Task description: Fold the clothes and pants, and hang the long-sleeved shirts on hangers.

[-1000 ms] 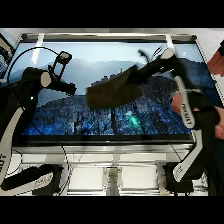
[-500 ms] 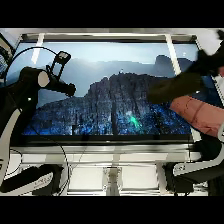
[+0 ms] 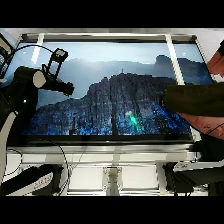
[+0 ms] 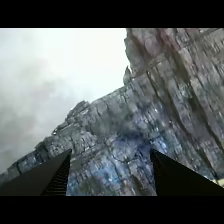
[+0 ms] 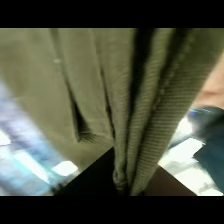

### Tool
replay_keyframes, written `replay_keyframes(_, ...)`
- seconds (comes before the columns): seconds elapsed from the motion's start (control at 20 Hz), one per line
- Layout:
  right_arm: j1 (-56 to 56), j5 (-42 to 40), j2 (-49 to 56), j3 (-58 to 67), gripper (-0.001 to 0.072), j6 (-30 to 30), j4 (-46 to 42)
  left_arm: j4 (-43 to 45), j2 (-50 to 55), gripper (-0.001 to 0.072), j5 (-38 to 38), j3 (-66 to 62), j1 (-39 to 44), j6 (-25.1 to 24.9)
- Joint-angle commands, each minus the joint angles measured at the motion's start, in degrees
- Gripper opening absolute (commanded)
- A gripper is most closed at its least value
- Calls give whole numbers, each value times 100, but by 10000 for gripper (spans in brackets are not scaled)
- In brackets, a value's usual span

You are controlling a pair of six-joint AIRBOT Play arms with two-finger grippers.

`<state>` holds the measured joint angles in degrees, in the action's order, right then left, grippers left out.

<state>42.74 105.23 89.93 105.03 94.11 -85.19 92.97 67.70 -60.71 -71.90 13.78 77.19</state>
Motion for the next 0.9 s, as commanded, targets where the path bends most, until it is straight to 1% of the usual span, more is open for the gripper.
replay_keyframes(0.0,385,-66,79,-680,32,-289,-1237,2,-13,571,2,-4,0,0)
replay_keyframes(0.15,483,-632,142,-1268,53,-315,-1255,2,-7,572,4,-4,0,0)
replay_keyframes(0.2,483,-866,151,-1473,154,-310,-1250,2,-2,571,4,-4,0,0)
replay_keyframes(0.25,479,-975,170,-1626,323,-310,-1239,2,-2,572,4,-4,0,0)
replay_keyframes(0.3,470,-984,203,-1692,457,-308,-1231,2,-2,571,4,-4,0,0)
replay_keyframes(0.35,470,-962,214,-1698,488,-308,-1182,4,4,571,4,-4,0,0)
replay_keyframes(0.45,470,-835,140,-1639,488,-313,-955,7,15,570,2,-4,0,-2)
replay_keyframes(0.65,258,-815,-428,-1547,483,-376,479,4,17,569,-26,-2,0,-2)
replay_keyframes(0.7,39,-815,-634,-1547,467,-376,647,2,17,569,-24,-2,0,-2)
replay_keyframes(0.8,-494,-855,-1036,-1576,372,-374,629,2,17,569,-24,-2,0,-2)
replay_keyframes(0.85,-785,-883,-1204,-1609,287,-374,651,4,17,569,-24,-2,0,-2)
